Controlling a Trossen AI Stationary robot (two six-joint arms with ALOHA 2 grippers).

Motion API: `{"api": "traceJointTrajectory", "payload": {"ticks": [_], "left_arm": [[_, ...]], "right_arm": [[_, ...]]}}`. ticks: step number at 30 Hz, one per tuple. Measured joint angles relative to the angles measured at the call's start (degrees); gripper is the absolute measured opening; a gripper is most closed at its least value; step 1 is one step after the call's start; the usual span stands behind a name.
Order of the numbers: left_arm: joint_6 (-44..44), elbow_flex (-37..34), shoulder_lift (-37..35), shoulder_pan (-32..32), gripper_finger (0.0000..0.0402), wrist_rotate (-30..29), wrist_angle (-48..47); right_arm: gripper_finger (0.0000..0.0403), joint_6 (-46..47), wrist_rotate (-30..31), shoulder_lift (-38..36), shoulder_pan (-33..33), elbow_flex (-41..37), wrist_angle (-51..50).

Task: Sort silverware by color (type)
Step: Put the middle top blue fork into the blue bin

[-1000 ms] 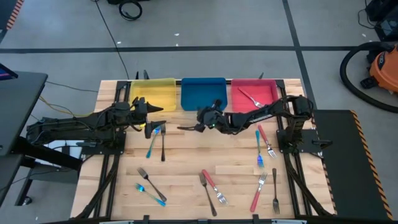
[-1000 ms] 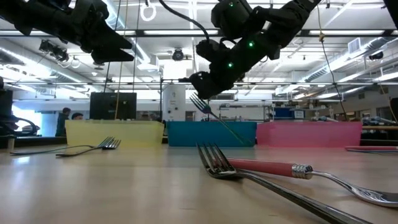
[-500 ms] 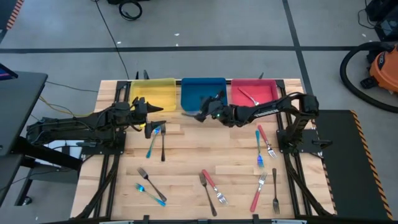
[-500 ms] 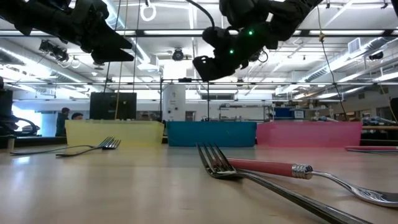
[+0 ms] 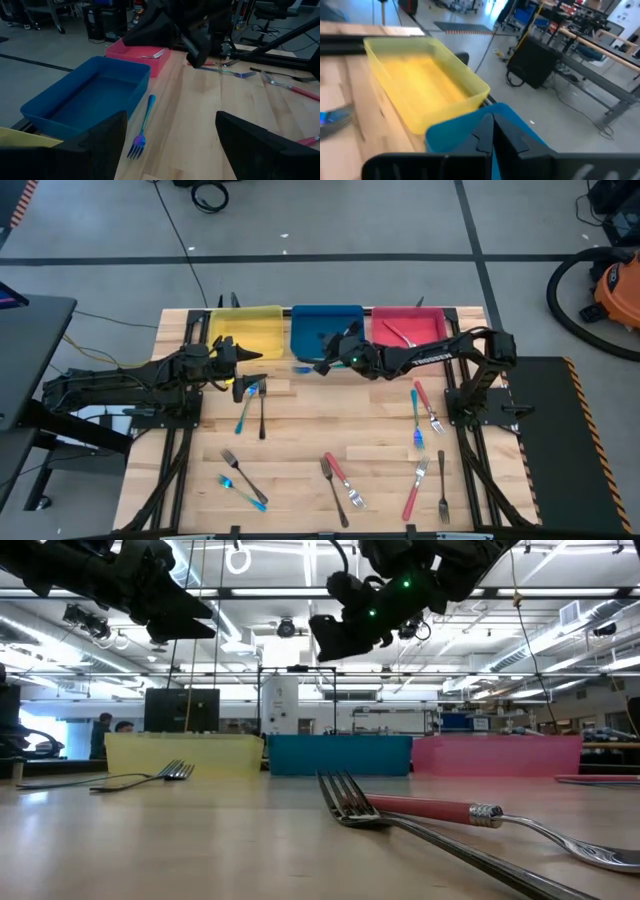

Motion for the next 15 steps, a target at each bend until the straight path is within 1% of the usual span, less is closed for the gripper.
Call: {"api": "traceJointTrajectory", "payload": {"ticks": [3, 5, 7, 9, 12, 13, 15], "left_arm": [[0.0, 0.0, 0.0, 0.0, 0.0306, 0.0, 0.0], [-0.02, 0.0, 0.0, -0.01, 0.0306, 0.0, -0.01], [-0.02, 0.0, 0.02, 0.0, 0.0306, 0.0, -0.02], [-0.05, 0.0, 0.0, 0.0, 0.0306, 0.0, -0.02], [-0.31, 0.0, 0.0, 0.0, 0.0306, 0.0, -0.03], [-0.31, 0.0, 0.0, -0.02, 0.0306, 0.0, -0.04], [-0.24, 0.0, 0.0, -0.01, 0.0306, 0.0, -0.05]], "right_arm": [[0.0021, -0.1, -0.07, 0.0, 1.1, 0.0, 2.1], [0.0019, 0.25, 1.76, 0.0, 1.87, 0.0, 3.23], [0.0014, 1.23, 6.65, 0.0, 2.66, 0.0, 4.3], [0.0009, 1.18, 12.82, 0.0, 3.47, 0.0, 4.35], [0.0006, -0.51, 20.76, 0.02, 4.62, 0.0, 4.17], [0.0006, -1.01, 21.82, 0.02, 4.96, 0.0, 4.0], [0.0009, -1.53, 21.87, 0.02, 5.72, 0.0, 3.79]]}}
